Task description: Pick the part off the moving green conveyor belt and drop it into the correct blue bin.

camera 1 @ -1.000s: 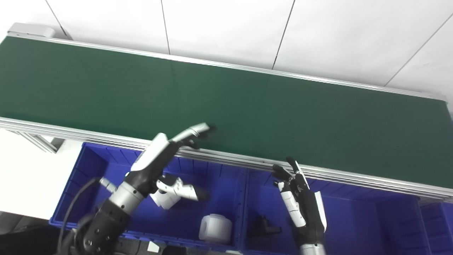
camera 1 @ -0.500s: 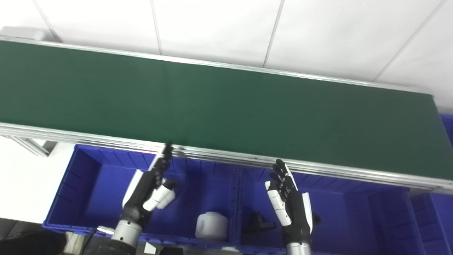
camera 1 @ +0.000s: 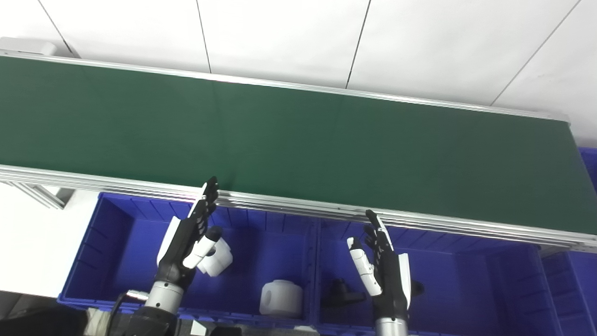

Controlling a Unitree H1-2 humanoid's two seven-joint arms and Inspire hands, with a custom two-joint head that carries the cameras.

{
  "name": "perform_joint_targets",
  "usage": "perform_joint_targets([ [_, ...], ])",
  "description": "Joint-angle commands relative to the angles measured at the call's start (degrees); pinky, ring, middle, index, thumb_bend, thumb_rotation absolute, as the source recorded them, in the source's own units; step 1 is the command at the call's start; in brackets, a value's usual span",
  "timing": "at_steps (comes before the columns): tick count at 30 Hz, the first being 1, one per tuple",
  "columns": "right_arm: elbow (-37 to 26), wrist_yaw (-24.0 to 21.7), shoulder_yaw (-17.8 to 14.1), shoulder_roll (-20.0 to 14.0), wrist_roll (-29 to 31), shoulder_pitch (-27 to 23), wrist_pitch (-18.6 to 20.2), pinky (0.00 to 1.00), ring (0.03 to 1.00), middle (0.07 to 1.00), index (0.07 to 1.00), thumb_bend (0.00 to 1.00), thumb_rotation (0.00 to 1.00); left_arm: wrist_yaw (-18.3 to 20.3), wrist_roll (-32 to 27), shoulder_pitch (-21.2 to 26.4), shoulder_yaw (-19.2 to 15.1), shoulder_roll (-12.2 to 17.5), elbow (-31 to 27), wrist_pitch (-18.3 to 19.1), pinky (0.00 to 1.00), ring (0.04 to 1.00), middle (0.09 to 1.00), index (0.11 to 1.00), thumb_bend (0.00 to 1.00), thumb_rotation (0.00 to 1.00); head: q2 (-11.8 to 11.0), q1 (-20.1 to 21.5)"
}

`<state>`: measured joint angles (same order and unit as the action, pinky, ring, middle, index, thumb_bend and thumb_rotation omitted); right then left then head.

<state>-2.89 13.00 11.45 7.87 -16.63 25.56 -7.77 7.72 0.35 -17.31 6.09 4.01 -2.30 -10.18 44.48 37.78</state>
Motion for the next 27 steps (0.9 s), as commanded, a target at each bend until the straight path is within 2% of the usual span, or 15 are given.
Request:
perform_joint_targets([
  [1,1.3,1.9,2.5,4.2,-1.5,-1.1,-4.0,0.93,0.944,0.972,0.915,0.73,0.81,1.1,-2.4,1.5,-0.7,1.0,0.2,-1.8,1.0,1.0,1.0,1.0,0.92,0.84,0.0,0.0],
  [4,3.5,3.2,2.6,4.6,-2.2,-2.0,-4.7,0.96,0.955,0.991,0.921,0.73,0.83,1.6,-2.6,1.9,-1.2,1.7,1.1,-1.7,1.0,1.0,1.0,1.0,0.94,0.85,-0.9,1.4],
  [9,5.7,4.4,2.4,4.3,-2.4,-2.8,-6.2,0.95,0.94,0.969,0.923,0.76,0.91,2.1,-3.1,2.0,-1.4,1.8,1.5,-0.8,1.0,1.0,1.0,1.0,0.98,0.85,-1.3,0.6],
  [13,6.5,3.7,2.0,3.6,-0.5,-2.9,-8.2,0.96,0.939,0.958,0.926,0.75,0.91,2.2,-2.9,1.8,-1.2,1.4,1.7,-1.8,1.0,1.0,1.0,1.0,0.98,0.83,-1.6,-1.5],
  [20,5.3,2.0,1.7,2.2,1.3,-1.8,-8.4,0.96,0.937,0.948,0.93,0.73,0.89,1.6,-2.2,1.0,-0.4,0.0,1.2,-1.6,1.0,1.0,1.0,1.0,0.96,0.81,-1.8,-4.7],
  [26,2.9,-0.7,0.8,0.5,4.2,-0.1,-7.7,0.9,0.918,0.948,0.942,0.76,0.88,0.0,0.6,-0.2,0.9,-2.2,-0.2,-2.1,1.0,1.0,1.0,1.0,0.93,0.81,-1.5,-9.5],
  [27,2.7,-1.2,0.5,0.1,4.9,0.1,-8.0,0.9,0.917,0.948,0.943,0.76,0.88,-0.3,1.0,-0.5,1.3,-2.7,-0.7,-2.1,1.0,1.0,1.0,1.0,0.92,0.81,-1.4,-11.3],
])
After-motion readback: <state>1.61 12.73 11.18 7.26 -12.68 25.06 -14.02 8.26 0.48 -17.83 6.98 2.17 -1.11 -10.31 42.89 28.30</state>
